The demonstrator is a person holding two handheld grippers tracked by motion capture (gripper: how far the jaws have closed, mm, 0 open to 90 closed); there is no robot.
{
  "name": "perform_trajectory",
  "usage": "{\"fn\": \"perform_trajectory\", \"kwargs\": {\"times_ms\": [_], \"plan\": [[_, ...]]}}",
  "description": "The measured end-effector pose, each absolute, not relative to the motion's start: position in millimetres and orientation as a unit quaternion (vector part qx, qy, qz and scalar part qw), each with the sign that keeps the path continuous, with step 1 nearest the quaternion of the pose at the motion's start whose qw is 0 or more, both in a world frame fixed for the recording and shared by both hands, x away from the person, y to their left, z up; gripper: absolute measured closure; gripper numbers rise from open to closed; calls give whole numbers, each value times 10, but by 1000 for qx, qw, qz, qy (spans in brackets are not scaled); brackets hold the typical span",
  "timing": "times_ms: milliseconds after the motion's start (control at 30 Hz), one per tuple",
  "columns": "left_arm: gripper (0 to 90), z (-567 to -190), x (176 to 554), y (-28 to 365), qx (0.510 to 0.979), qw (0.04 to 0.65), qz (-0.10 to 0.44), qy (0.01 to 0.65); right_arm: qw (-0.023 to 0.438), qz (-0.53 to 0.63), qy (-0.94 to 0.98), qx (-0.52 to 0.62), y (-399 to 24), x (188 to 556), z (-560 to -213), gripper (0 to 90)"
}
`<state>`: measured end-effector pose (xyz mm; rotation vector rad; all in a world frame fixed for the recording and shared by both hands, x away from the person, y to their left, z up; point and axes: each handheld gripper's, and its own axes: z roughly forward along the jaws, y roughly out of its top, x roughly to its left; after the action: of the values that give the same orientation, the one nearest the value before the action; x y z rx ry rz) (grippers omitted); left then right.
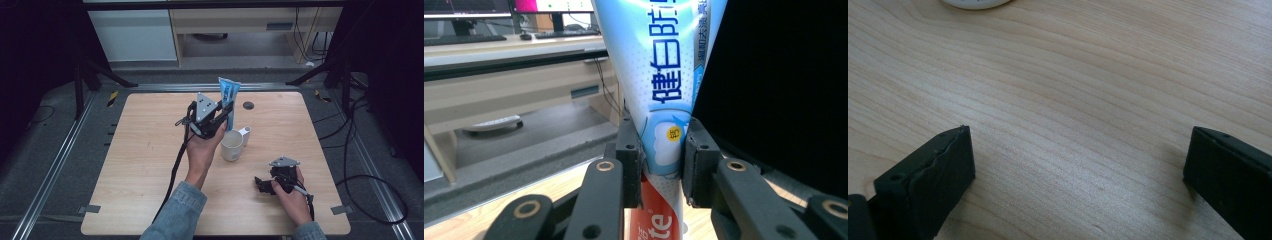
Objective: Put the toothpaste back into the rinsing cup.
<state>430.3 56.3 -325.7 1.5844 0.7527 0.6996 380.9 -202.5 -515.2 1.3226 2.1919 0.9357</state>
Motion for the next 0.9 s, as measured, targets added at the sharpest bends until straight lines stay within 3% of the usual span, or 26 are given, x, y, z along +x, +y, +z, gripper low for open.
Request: {"fn": "perform_trajectory", "kwargs": {"times_ms": [900], "plan": [[730, -3549, 4215, 438, 655, 611, 318, 311, 209, 335, 789, 471, -2031, 3811, -5154, 3]]}}
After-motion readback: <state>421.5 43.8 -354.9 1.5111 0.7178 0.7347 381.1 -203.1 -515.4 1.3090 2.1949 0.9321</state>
